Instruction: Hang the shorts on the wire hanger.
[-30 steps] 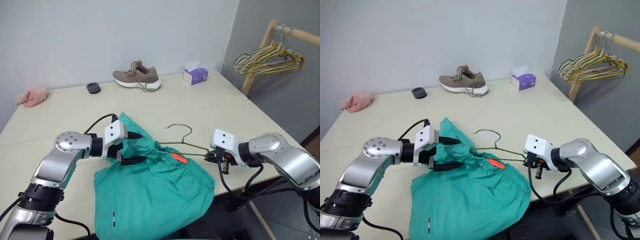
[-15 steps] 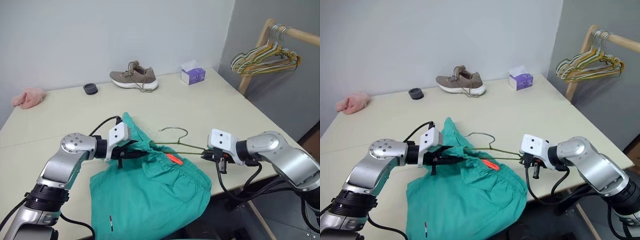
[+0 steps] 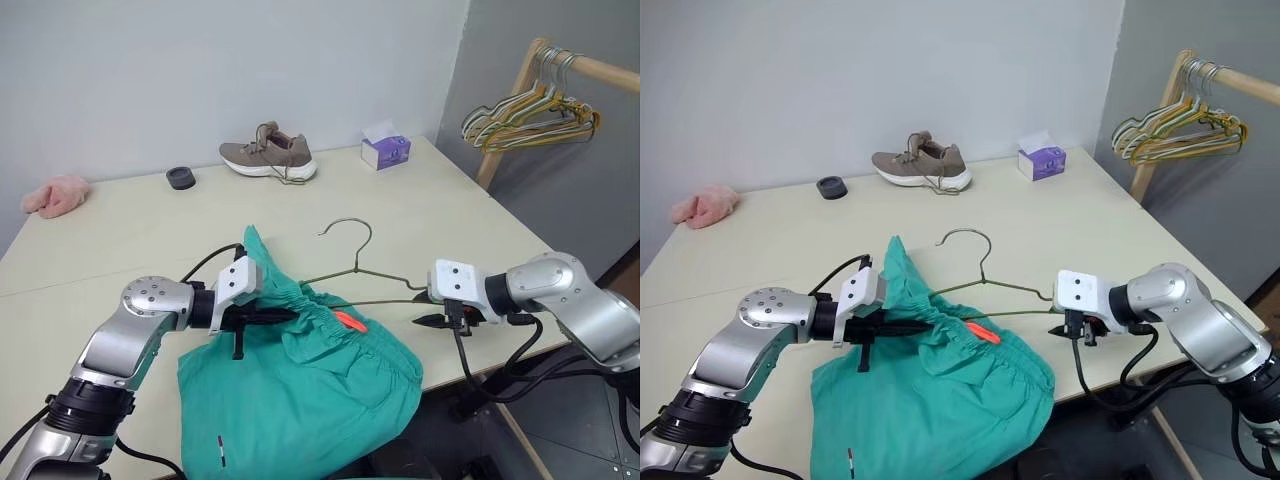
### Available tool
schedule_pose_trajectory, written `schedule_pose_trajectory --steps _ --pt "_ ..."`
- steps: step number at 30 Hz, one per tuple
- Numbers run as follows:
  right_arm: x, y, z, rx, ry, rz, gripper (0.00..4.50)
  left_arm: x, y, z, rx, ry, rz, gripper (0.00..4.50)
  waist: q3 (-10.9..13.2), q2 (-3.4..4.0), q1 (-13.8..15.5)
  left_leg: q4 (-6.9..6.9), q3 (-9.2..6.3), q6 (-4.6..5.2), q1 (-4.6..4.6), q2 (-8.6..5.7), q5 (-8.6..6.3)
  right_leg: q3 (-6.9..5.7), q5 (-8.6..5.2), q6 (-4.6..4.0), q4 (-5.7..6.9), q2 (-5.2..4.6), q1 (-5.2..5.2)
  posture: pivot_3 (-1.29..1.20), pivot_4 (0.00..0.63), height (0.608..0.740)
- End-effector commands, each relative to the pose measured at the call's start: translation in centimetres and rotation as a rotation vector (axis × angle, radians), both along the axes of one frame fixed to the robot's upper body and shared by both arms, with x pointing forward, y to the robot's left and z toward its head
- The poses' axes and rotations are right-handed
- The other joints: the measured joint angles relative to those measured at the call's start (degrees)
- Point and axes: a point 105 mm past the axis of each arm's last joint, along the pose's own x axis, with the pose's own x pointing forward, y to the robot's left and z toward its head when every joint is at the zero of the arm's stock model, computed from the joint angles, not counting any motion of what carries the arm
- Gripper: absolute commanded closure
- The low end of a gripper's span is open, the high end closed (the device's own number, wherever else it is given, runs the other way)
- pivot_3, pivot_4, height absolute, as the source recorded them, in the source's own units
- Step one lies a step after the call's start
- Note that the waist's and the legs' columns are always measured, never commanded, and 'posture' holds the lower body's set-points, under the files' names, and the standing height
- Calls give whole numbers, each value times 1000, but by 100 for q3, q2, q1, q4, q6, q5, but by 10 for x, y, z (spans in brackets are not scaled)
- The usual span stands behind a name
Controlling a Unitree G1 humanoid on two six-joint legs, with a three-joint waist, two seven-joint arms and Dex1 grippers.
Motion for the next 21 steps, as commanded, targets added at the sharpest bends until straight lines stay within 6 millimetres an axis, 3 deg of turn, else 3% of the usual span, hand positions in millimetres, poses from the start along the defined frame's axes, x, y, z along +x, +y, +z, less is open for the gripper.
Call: schedule_pose_trajectory --steps 1,5,8,12,17,21 --pt "14 -45 9 -111 -67 -114 1431 13 26 14 10 -62 135 4500 0 0 2 0 0 0 0 0 0 0 0 0 0 0 0 -324 0 740" --pt "12 -67 8 -126 -45 -184 57 22 30 20 -10 -101 189 4500 0 0 9 3 2 0 0 -3 0 1 8 -14 -1 -2 1 -325 0 740" --pt "2 -68 10 -48 38 -232 18 31 32 27 -41 -128 228 4500 0 0 7 2 -1 0 2 1 0 -4 1 -2 3 0 3 -327 0 740" --pt "-23 -35 2 172 240 -269 18 41 34 37 -78 -159 268 4500 -4 -6 -13 5 -1 0 2 2 0 -3 1 -2 5 1 5 -333 0 740" --pt "-18 -7 -22 318 351 -448 18 45 32 42 -91 -167 264 4500 -10 -11 -32 23 1 0 2 3 0 0 6 2 8 2 9 -335 0 740" --pt "-19 22 -23 460 478 -485 18 45 32 43 -89 -170 262 4500 -7 -7 -2 56 -4 5 -2 0 -3 1 13 11 8 2 21 -330 0 740"
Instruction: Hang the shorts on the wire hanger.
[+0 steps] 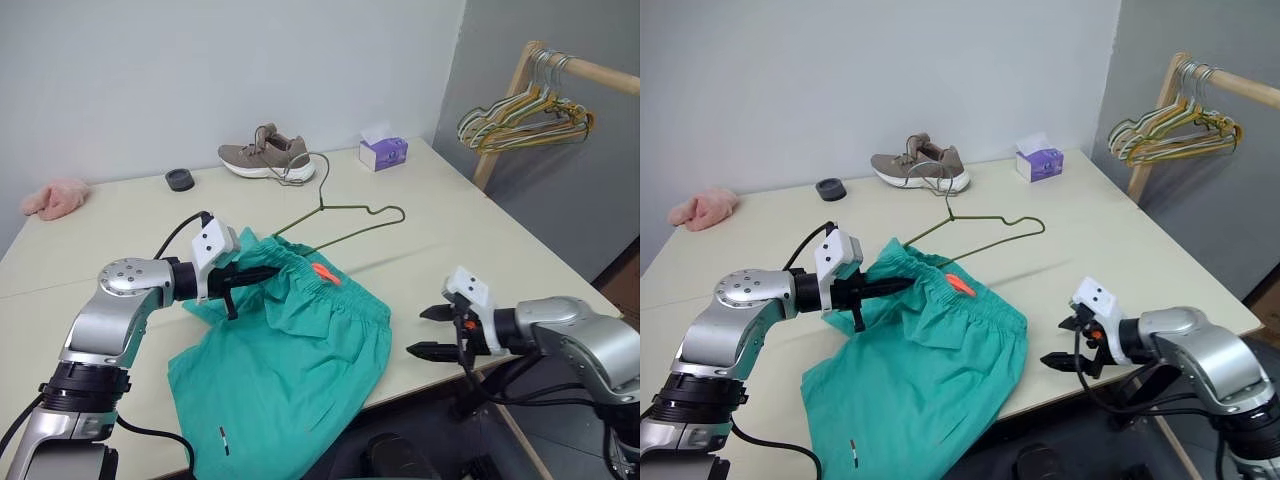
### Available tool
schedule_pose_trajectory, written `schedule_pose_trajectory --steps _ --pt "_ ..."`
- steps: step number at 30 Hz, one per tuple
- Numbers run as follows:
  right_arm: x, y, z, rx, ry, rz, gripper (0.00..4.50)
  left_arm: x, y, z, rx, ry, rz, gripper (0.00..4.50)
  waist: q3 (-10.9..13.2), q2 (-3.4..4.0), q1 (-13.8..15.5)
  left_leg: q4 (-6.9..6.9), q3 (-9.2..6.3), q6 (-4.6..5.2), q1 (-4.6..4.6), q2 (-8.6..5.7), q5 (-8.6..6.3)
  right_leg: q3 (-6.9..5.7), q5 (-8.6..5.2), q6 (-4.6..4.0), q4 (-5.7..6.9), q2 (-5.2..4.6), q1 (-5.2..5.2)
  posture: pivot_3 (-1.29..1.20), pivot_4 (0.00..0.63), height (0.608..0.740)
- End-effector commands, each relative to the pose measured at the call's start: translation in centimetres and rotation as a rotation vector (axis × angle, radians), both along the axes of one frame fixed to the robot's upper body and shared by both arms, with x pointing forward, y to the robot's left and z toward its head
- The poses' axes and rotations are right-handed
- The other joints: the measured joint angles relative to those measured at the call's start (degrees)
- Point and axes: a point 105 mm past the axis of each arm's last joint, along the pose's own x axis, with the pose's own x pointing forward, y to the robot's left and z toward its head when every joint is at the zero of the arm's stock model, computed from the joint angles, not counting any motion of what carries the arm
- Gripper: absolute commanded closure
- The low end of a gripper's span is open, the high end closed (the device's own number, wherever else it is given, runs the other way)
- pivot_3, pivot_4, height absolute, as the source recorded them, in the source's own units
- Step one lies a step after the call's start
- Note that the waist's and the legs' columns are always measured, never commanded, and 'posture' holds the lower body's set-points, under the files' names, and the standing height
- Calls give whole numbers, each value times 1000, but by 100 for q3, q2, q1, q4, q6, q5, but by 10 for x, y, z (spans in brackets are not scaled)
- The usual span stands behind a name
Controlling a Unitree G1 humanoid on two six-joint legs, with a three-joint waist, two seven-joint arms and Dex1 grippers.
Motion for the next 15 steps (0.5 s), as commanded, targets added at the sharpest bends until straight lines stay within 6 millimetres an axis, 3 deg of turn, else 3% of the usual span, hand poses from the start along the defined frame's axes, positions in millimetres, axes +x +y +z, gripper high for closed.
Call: schedule_pose_trajectory --steps 1,9,12,15 --pt "2 19 14 106 35 -22 18 5 2 18 -19 -63 9 4500 0 0 7 5 0 0 0 0 0 0 1 2 0 0 2 -330 0 740" --pt "-6 56 13 218 198 -1 18 5 2 19 -12 -68 8 4500 -1 2 12 12 -2 1 1 0 0 0 9 6 -1 1 4 -323 0 740" --pt "-5 61 9 208 207 -12 616 5 3 20 -12 -71 12 4500 0 2 12 11 0 5 0 -1 -2 2 10 5 -1 0 3 -323 0 740" --pt "-3 62 7 190 190 -15 1601 5 5 20 -15 -73 19 4500 0 3 11 11 0 7 -1 -1 -3 3 10 6 -2 0 2 -323 0 740"
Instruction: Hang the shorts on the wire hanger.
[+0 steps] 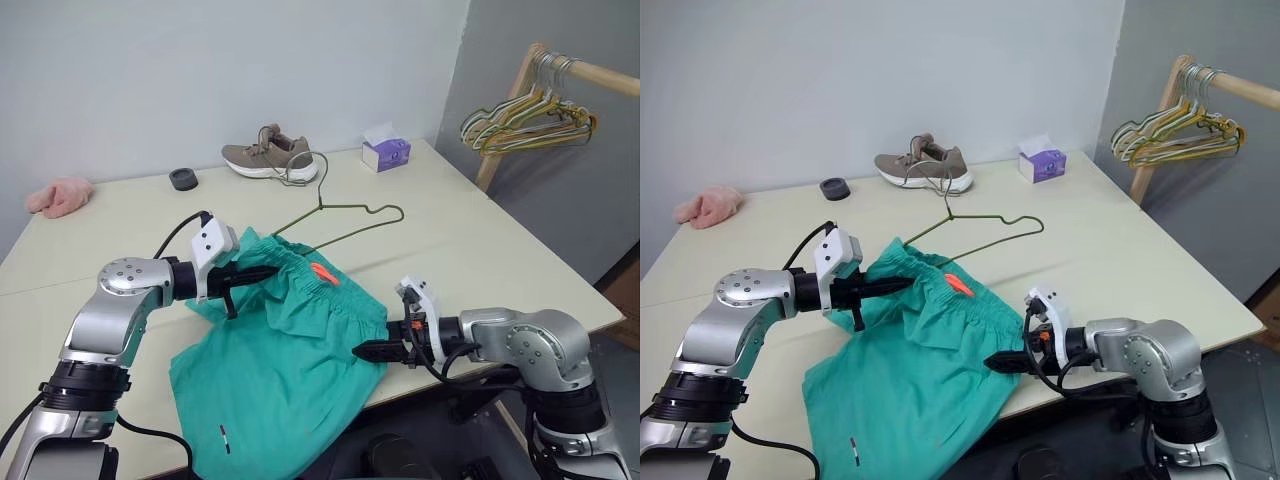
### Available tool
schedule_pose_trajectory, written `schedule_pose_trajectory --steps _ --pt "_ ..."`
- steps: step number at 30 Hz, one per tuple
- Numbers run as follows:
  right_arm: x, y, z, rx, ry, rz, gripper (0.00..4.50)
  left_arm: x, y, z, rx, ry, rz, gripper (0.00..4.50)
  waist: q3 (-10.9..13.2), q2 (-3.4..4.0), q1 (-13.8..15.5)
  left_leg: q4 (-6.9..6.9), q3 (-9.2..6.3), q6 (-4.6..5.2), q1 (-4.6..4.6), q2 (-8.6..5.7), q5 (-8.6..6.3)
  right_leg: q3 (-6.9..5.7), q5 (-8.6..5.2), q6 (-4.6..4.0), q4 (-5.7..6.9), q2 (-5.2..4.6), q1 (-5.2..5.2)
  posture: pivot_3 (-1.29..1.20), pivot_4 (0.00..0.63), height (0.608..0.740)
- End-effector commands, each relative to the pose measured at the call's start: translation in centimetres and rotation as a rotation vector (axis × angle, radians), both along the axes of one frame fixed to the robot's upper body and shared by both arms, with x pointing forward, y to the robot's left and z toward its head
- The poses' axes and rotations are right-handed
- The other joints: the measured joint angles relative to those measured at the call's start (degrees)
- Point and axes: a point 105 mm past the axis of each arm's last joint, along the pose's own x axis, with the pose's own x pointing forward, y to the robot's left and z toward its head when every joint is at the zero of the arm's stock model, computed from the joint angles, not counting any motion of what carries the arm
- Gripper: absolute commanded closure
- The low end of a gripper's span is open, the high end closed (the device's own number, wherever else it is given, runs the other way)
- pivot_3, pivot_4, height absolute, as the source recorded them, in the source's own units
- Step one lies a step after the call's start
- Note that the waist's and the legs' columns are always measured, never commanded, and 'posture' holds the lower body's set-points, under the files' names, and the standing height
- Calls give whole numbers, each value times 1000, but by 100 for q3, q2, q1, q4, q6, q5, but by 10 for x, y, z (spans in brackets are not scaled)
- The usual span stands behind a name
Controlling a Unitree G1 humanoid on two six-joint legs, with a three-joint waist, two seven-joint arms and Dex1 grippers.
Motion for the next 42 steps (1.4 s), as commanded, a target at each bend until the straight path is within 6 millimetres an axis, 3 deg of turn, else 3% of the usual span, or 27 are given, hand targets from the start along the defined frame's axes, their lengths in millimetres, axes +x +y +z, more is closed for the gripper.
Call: schedule_pose_trajectory --steps 1,8,15,21,25,31,42 --pt "6 3 6 -10 -54 -2 1972 4 5 19 -15 -74 22 4500 0 0 0 0 0 0 0 0 0 -1 0 0 0 0 0 -323 0 740" --pt "21 -8 2 -99 -176 -53 4417 3 10 23 -65 -75 76 4500 0 1 3 0 1 0 0 0 0 0 -1 1 0 0 0 -307 0 740" --pt "60 -47 18 -150 -287 -164 4465 -22 7 28 -184 55 35 4500 1 1 4 1 5 2 0 -1 -1 3 -1 2 -3 0 1 -294 0 740" --pt "83 -85 31 -176 -282 -210 4465 -43 6 47 -328 176 -23 4500 7 10 37 -1 4 3 0 0 -1 -1 -1 2 -3 0 2 -285 0 740" --pt "90 -92 28 -203 -293 -220 4465 -53 1 56 -403 233 -67 4500 7 10 53 -1 3 3 2 1 -1 -2 -1 2 -3 2 4 -282 0 740" --pt "98 -97 31 -211 -322 -241 4465 -69 2 44 -335 307 -97 4500 11 17 45 -2 8 4 1 1 -2 6 -1 1 -3 2 1 -282 0 740" --pt "99 -108 36 -203 -324 -275 4465 -72 19 27 -198 328 -55 4500 17 26 128 -5 10 3 0 1 -2 7 -1 -1 -6 2 -3 -278 0 740"
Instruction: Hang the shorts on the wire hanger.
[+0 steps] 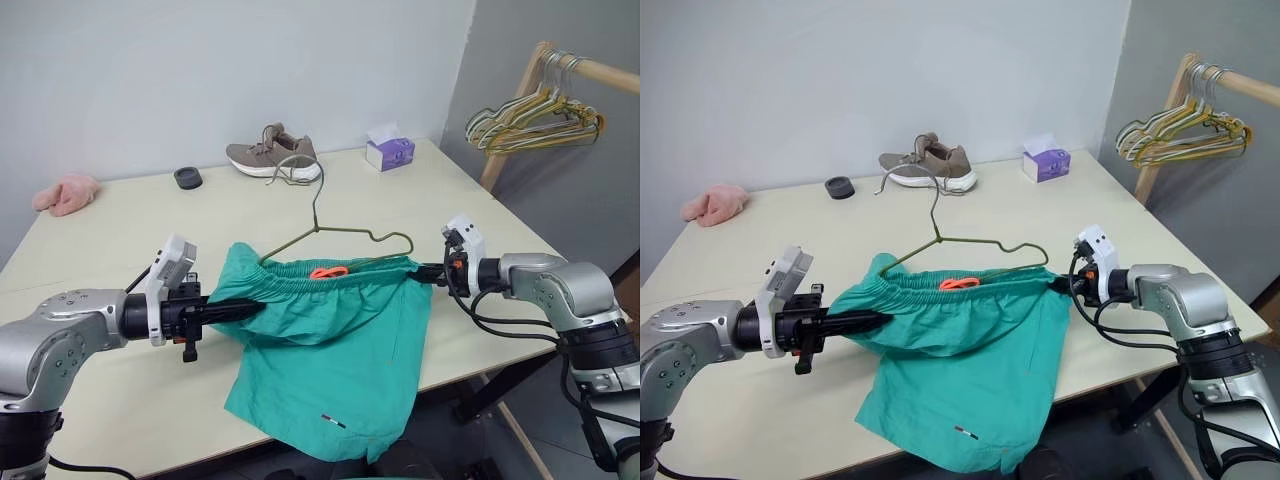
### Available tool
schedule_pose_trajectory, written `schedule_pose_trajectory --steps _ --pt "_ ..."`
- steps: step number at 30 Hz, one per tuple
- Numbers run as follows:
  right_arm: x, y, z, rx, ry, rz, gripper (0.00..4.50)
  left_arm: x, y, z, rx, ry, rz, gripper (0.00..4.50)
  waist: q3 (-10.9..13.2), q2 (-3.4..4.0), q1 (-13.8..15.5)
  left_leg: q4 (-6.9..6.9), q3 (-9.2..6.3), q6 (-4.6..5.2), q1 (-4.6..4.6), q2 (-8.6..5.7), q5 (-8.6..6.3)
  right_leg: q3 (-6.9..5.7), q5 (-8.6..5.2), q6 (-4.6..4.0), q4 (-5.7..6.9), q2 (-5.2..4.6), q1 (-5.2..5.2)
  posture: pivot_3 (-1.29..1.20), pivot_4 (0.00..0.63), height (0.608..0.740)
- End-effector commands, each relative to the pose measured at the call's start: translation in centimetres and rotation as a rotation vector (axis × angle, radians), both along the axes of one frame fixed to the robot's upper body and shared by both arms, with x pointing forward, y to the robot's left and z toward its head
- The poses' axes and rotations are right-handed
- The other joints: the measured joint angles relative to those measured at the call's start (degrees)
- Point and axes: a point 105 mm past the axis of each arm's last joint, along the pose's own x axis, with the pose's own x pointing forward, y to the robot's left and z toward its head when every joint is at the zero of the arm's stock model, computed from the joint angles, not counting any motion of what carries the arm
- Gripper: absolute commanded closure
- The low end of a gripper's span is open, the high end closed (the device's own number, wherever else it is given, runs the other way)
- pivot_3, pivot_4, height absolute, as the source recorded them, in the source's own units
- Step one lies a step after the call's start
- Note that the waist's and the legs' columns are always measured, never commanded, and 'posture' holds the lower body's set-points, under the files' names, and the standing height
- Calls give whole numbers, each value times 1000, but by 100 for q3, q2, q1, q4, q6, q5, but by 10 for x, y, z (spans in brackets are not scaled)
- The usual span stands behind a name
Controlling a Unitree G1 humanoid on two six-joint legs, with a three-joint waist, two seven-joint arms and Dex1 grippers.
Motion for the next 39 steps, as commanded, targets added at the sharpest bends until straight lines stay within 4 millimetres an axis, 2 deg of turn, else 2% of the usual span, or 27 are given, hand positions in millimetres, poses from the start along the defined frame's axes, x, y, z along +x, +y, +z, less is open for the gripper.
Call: schedule_pose_trajectory --steps 1,11,17,24,29,35,38,39 --pt "8 -32 9 -53 -35 -112 4465 1 11 10 43 -64 8 4500 1 1 21 0 0 0 0 0 0 0 0 0 0 0 -1 -278 0 740" --pt "3 -36 17 -62 -51 -100 4465 4 26 -6 169 -69 43 4500 7 12 33 0 3 0 0 0 0 1 0 0 -2 0 0 -277 0 740" --pt "-7 -26 25 -103 -90 -15 4465 6 31 -16 242 -78 37 4500 11 18 25 -2 3 1 0 1 -1 1 -1 0 -2 0 -2 -276 0 740" --pt "-14 10 38 -138 -181 144 4465 8 18 -25 256 -91 -28 4500 14 22 31 -1 4 1 0 1 -1 2 -1 1 -2 -1 -3 -282 0 740" --pt "-26 43 49 -199 -297 326 4465 11 3 -31 248 -105 -74 4500 18 29 22 -1 4 1 -1 1 -1 2 -1 1 -2 -1 -6 -292 0 740" --pt "-35 53 52 -232 -330 427 4465 13 -2 -33 238 -110 -84 4500 18 27 26 -3 2 2 -13 2 -2 0 -1 1 -4 -1 -19 -295 0 740" --pt "-37 51 52 -258 -355 452 3881 12 -5 -33 231 -113 -87 4500 18 27 27 -2 2 2 -13 1 -2 1 -1 1 -4 -2 -19 -295 0 740" --pt "-39 48 51 -268 -357 462 3514 12 -6 -33 229 -114 -86 4500 18 27 28 -2 2 2 -13 1 -2 0 -1 1 -4 -2 -18 -290 0 740"
